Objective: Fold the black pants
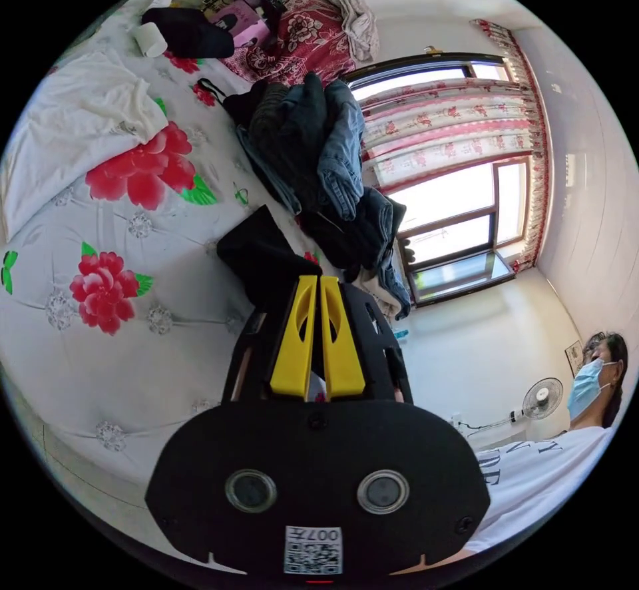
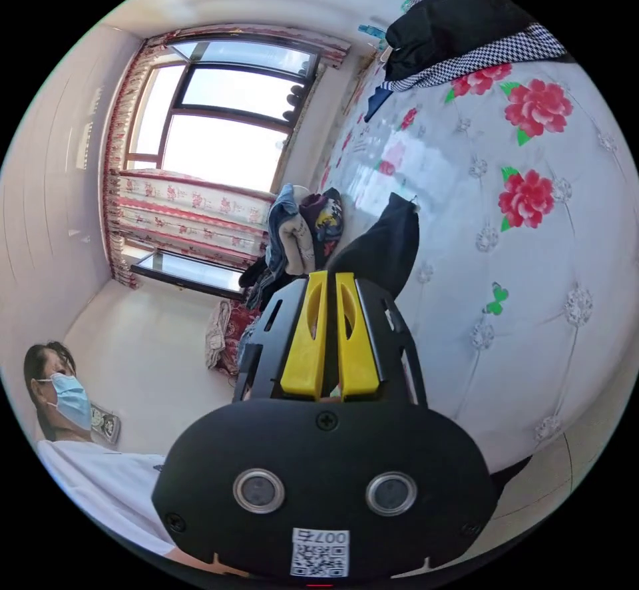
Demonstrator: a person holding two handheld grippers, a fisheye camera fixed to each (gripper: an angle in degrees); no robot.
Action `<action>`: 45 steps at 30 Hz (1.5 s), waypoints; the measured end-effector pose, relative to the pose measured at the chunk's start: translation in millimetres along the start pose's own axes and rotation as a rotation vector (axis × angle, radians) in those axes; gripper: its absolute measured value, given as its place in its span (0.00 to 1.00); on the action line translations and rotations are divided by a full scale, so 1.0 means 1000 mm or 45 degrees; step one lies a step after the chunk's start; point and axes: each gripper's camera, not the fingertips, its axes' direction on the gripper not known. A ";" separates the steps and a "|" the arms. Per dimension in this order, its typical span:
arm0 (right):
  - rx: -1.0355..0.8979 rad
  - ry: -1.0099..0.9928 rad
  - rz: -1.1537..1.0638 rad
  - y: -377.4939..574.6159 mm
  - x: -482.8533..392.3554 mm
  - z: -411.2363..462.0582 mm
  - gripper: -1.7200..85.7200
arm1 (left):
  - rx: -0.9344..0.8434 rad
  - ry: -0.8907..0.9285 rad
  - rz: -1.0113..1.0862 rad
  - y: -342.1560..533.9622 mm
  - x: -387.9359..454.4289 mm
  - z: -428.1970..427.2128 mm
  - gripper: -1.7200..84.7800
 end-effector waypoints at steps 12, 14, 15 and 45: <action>0.072 0.061 0.195 -0.045 0.016 0.093 0.02 | -0.001 -0.024 -0.028 -0.064 -0.005 0.095 0.01; 0.064 0.162 0.208 -0.058 0.015 0.118 0.02 | -0.042 -0.073 -0.003 -0.084 -0.005 0.130 0.01; 0.057 0.229 0.235 -0.067 0.015 0.138 0.02 | -0.049 -0.098 0.000 -0.088 -0.006 0.140 0.01; -0.247 0.750 -0.323 -0.058 0.126 0.368 0.04 | -0.192 -1.006 0.258 0.018 -0.056 0.301 0.05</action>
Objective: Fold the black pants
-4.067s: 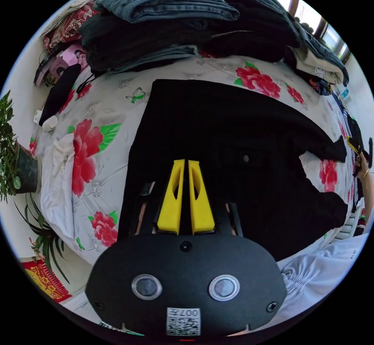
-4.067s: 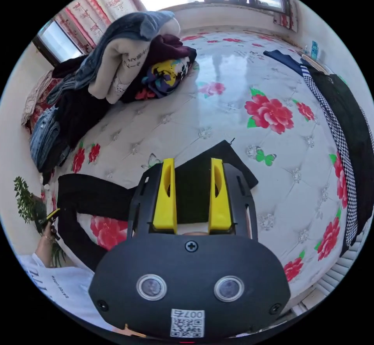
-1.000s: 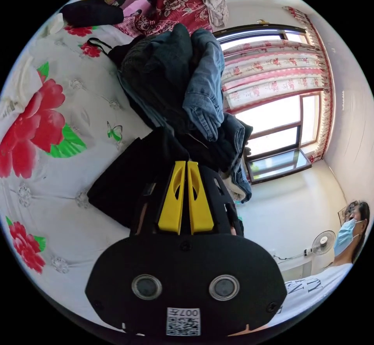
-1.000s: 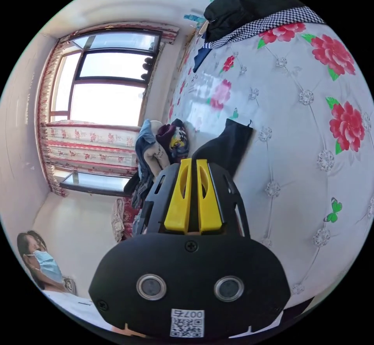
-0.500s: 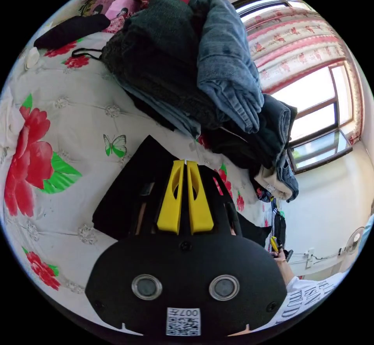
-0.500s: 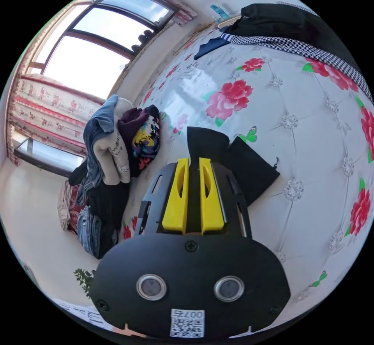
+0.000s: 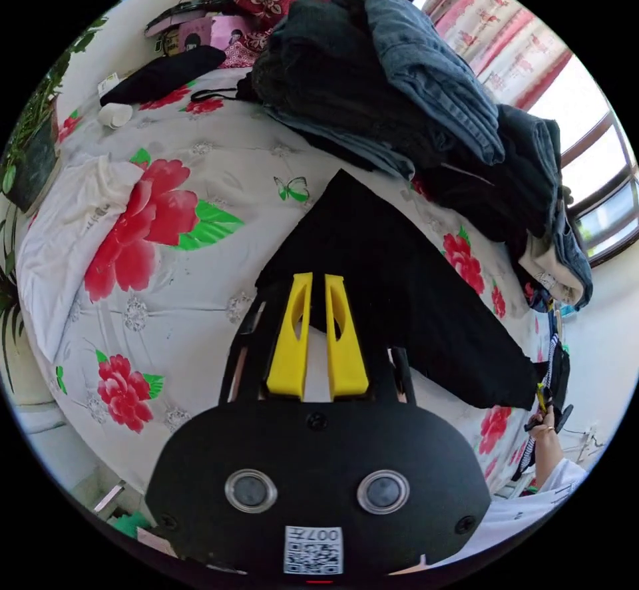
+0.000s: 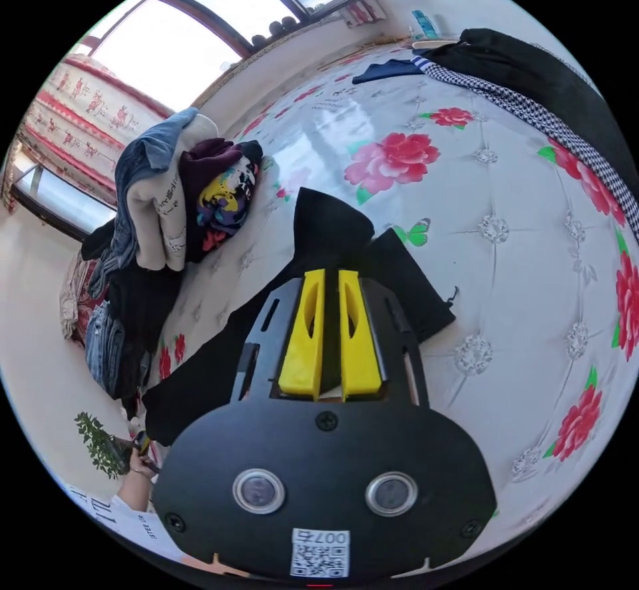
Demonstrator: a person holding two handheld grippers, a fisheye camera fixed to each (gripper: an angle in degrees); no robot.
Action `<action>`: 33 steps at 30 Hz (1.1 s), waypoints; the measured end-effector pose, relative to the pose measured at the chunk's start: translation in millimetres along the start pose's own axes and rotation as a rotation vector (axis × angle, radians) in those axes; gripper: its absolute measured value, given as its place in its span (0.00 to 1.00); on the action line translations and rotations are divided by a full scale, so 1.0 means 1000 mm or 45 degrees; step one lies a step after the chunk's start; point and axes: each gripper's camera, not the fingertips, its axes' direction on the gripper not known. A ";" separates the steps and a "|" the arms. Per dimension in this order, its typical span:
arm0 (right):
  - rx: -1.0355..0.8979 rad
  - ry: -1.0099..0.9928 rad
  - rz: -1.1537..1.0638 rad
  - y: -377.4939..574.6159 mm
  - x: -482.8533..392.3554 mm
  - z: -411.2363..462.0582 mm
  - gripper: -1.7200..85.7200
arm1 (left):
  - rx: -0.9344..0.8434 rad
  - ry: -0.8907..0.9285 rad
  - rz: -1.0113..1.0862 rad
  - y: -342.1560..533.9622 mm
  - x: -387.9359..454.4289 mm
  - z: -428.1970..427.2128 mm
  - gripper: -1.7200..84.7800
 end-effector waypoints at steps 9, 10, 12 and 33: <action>0.219 0.318 -0.379 0.033 -0.055 -0.043 0.02 | -0.017 -0.170 0.200 -0.018 0.044 0.042 0.02; 0.180 0.386 -0.354 0.034 -0.044 -0.027 0.03 | -0.017 -0.152 0.175 -0.018 0.043 0.044 0.02; 0.055 0.489 -0.234 0.032 -0.017 0.002 0.03 | 0.000 -0.129 0.118 -0.014 0.040 0.042 0.02; -0.624 -0.408 -1.157 0.238 -0.160 0.105 0.06 | -0.109 -0.053 0.974 0.144 0.239 0.082 0.11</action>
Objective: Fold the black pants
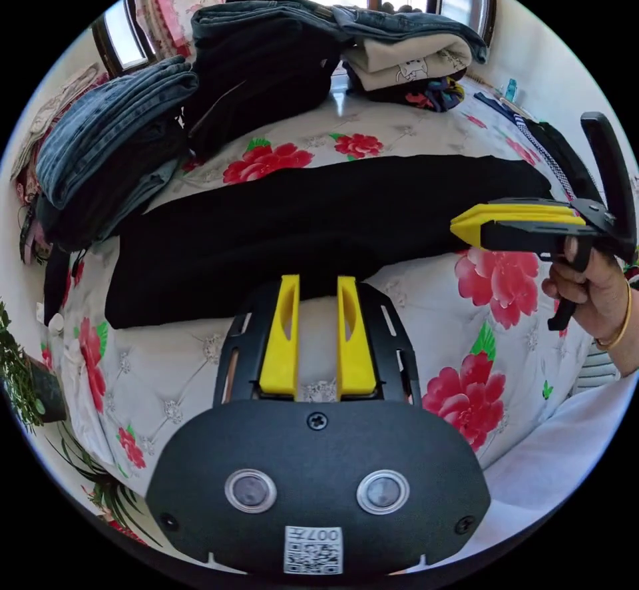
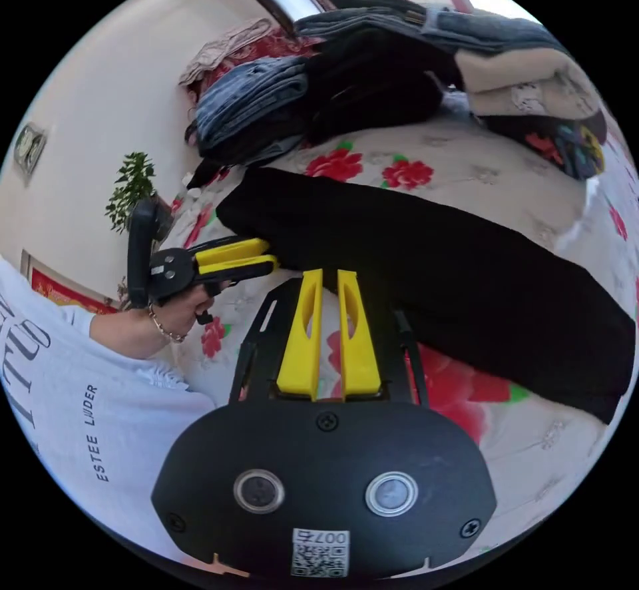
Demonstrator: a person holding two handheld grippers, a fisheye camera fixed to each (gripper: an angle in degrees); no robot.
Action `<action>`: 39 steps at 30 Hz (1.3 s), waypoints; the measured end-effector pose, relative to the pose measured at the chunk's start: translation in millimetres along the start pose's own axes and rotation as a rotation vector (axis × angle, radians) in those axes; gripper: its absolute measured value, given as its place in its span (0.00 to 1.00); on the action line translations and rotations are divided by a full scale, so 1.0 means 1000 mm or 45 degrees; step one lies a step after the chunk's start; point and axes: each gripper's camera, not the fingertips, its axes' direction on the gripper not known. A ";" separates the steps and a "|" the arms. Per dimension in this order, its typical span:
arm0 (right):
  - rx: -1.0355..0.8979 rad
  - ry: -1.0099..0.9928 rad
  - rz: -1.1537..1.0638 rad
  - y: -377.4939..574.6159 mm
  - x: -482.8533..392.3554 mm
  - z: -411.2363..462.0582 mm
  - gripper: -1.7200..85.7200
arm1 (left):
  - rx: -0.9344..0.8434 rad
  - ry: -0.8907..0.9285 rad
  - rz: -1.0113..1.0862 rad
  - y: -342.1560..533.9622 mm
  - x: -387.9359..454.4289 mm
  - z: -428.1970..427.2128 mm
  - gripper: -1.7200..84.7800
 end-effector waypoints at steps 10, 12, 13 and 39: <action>-0.145 -0.082 -0.303 0.007 -0.032 0.033 0.10 | -0.002 0.113 0.008 0.015 -0.049 -0.056 0.01; -0.138 -0.060 -0.250 -0.002 -0.025 0.042 0.10 | -0.018 0.048 -0.089 0.015 -0.069 -0.054 0.02; -0.160 -0.057 -0.207 -0.008 -0.020 0.049 0.10 | -0.021 0.040 -0.152 0.014 -0.087 -0.053 0.02; 0.026 -0.158 0.114 0.016 0.102 -0.068 0.07 | 0.173 0.580 -1.449 0.096 -0.438 -0.048 0.11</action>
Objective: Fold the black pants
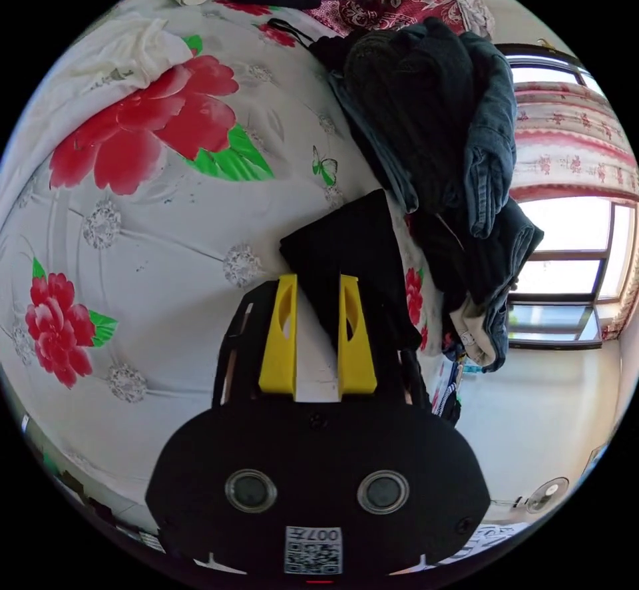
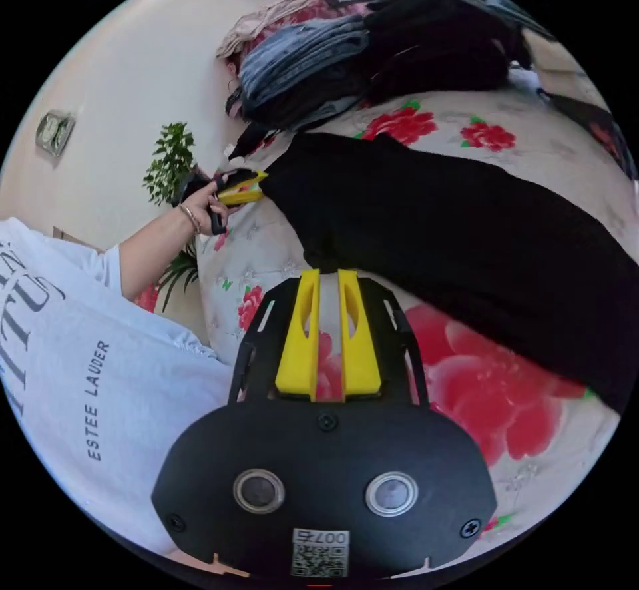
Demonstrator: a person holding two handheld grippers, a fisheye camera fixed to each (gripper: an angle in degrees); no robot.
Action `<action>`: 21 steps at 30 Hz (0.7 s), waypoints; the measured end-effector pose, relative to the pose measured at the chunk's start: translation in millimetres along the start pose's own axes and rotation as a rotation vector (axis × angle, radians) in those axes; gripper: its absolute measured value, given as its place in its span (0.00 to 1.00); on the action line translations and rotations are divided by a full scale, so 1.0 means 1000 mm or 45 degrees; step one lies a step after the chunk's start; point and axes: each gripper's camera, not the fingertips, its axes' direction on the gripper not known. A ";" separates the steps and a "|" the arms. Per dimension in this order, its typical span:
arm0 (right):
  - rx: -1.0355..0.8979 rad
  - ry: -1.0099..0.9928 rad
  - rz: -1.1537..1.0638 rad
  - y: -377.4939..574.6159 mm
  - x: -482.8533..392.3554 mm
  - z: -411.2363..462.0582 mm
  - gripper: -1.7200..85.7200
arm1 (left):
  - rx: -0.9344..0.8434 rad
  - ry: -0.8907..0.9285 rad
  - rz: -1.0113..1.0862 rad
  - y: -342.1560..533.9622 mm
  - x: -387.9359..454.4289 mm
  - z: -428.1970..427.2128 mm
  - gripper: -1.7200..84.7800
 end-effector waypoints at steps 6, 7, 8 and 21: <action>0.599 0.515 0.856 0.073 0.142 -0.174 0.12 | 0.126 0.280 -0.125 0.007 -0.038 -0.027 0.08; 0.707 0.574 1.017 0.092 0.163 -0.199 0.13 | 0.143 0.267 -0.117 0.012 -0.041 -0.036 0.07; 0.765 0.598 1.086 0.100 0.171 -0.208 0.14 | 0.151 0.261 -0.115 0.017 -0.045 -0.045 0.07; 1.182 0.350 1.316 0.083 0.234 -0.232 0.04 | 0.197 0.248 -0.133 0.040 -0.062 -0.082 0.08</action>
